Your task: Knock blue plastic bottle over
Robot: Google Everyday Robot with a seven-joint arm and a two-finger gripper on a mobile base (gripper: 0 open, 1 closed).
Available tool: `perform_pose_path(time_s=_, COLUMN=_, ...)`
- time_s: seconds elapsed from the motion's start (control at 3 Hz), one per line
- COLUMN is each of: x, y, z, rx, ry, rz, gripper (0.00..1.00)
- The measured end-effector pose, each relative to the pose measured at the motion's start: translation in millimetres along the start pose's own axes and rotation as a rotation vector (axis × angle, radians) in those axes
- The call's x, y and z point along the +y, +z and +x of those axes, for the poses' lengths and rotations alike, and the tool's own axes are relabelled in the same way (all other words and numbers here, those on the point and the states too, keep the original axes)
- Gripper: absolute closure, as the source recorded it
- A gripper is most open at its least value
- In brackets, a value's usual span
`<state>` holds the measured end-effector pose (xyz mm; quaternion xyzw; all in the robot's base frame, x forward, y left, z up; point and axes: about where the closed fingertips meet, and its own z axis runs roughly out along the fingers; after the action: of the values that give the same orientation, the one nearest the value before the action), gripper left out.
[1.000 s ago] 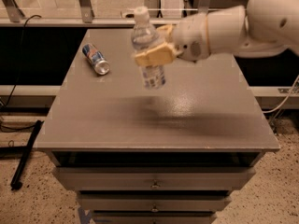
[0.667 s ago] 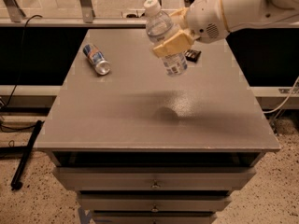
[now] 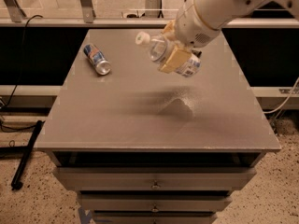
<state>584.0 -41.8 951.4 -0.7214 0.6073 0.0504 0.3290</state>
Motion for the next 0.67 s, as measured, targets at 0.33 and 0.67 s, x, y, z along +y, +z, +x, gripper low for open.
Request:
perform_pose_path(time_s=0.33, x=17, y=30, z=18, rx=0.183, ry=-0.092, rz=-0.061, gripper=0.82)
perform_pose_path(time_s=0.67, x=29, y=53, z=34, rx=0.302, ry=-0.147, rz=-0.113, gripper=0.59)
